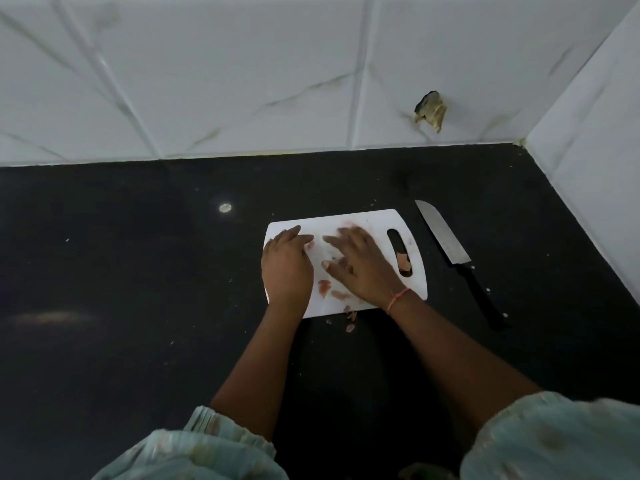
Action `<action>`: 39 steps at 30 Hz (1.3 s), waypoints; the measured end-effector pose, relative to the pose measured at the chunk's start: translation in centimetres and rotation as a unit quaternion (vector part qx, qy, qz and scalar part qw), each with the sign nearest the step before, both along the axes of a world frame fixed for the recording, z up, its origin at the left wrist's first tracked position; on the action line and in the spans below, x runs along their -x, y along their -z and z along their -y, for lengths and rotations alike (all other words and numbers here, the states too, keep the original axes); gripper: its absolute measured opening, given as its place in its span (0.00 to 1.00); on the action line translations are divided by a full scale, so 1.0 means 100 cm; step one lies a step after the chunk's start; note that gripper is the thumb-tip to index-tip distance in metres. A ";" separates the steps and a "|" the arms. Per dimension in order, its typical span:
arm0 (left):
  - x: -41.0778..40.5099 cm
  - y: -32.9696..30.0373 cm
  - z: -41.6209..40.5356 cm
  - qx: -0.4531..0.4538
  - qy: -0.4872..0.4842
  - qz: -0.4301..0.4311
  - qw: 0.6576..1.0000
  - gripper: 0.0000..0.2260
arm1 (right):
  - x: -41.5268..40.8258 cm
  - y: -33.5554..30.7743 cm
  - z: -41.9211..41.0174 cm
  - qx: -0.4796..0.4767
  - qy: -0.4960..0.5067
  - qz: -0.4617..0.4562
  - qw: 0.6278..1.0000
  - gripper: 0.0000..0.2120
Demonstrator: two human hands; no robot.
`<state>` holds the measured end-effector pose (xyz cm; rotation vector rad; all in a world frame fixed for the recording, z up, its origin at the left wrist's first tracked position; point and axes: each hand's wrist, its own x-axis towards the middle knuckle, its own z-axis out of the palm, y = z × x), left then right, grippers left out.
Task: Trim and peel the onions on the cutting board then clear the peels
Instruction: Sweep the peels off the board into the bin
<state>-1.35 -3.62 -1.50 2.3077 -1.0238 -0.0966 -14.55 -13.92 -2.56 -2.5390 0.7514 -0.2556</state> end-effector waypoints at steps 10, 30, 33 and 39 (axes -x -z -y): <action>0.003 0.004 -0.001 0.007 -0.006 0.007 1.000 0.16 | 0.035 0.018 -0.041 0.153 -0.091 0.087 0.980 0.13; -0.001 -0.007 -0.002 0.008 0.022 -0.011 1.000 0.16 | 0.027 0.002 -0.031 -0.042 0.260 0.182 0.947 0.20; 0.008 -0.017 -0.003 0.025 0.046 0.007 0.999 0.13 | 0.025 -0.017 -0.032 -0.282 0.423 0.314 0.802 0.19; 0.110 -0.056 -0.001 0.163 0.093 -0.501 0.845 0.09 | 0.031 -0.036 -0.049 -0.591 0.411 0.466 0.515 0.09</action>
